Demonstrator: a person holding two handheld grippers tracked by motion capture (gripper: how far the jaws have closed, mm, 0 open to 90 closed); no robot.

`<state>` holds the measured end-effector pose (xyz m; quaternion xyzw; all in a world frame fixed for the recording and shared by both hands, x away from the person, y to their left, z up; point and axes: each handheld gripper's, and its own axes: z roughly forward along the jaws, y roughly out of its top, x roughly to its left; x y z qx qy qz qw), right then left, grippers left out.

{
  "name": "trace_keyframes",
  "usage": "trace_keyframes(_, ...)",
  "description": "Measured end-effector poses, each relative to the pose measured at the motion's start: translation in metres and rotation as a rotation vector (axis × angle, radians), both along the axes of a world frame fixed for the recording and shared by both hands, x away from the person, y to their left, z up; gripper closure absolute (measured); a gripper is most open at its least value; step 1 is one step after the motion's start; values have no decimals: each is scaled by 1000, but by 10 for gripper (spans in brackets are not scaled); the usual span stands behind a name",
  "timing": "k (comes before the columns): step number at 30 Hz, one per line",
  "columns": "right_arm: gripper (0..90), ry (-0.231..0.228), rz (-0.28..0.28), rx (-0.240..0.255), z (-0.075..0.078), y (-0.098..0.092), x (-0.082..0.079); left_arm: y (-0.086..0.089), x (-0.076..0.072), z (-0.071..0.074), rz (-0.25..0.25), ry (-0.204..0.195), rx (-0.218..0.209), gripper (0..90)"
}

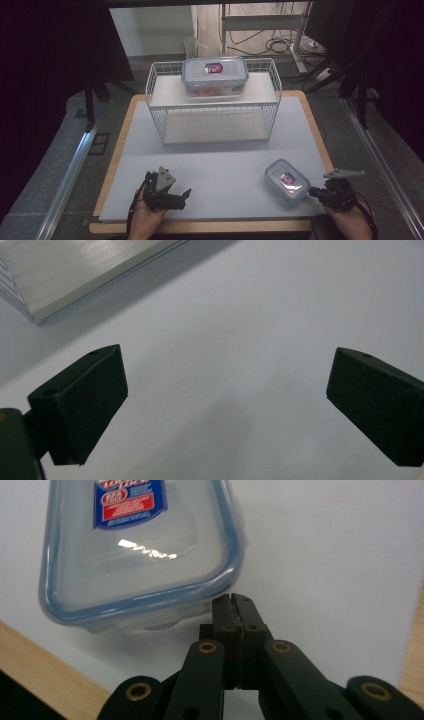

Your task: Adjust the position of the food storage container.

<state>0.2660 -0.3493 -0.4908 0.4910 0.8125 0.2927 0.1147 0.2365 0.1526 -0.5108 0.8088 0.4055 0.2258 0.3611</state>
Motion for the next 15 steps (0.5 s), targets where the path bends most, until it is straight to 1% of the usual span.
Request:
trace_keyframes(2, 897, 2, 1, -6, -1, 2, -1, 0, 0, 0, -2, 4, 2, 29)
trace_keyframes(4, 897, 9, -7, 12, -1, 2, 2, 0, 1, -1, -5, 7, 3, 29)
trace_keyframes(6, 897, 7, -16, 18, -2, 2, 7, -1, 1, -1, -7, 9, 7, 29)
trace_keyframes(9, 897, 13, -25, 27, -3, 5, 16, -1, 1, -1, -10, 10, 8, 30)
trace_keyframes(11, 897, 11, -27, 24, -3, 8, 23, -1, 1, -2, -10, 11, 8, 29)
trace_keyframes(15, 897, 20, -19, 19, -6, 17, 40, 0, 2, -2, -9, 12, 4, 30)
